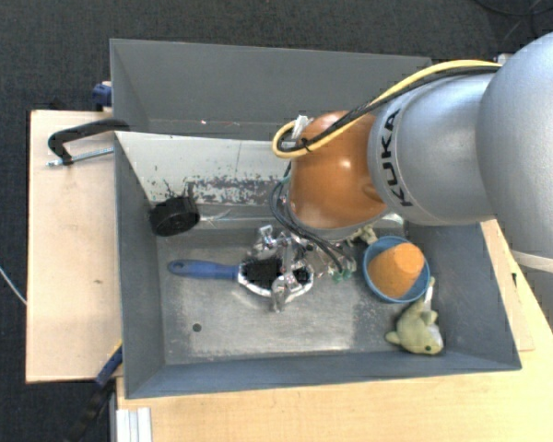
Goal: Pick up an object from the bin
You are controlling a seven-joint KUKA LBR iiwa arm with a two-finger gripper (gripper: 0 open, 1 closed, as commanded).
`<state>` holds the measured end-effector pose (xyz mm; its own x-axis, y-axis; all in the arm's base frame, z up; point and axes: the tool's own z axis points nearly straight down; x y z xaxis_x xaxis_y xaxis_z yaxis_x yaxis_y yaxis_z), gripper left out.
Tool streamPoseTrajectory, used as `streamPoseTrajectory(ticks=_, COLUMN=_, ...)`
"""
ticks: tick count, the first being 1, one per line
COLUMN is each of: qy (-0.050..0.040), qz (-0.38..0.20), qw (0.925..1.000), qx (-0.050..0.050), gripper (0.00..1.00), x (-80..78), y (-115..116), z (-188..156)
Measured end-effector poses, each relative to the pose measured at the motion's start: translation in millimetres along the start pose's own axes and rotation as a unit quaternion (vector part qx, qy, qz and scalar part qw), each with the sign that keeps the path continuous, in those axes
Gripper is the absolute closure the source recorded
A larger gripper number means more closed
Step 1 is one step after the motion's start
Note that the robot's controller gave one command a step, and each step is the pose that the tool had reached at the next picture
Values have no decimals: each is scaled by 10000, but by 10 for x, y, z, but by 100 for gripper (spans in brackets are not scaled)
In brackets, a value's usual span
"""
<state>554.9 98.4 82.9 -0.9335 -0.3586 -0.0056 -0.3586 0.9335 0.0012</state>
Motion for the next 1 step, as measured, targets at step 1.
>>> streamPoseTrajectory(ticks=1, qy=-40, qz=-120, qw=9999, qx=17, gripper=100, x=-77, y=-97, z=-1676)
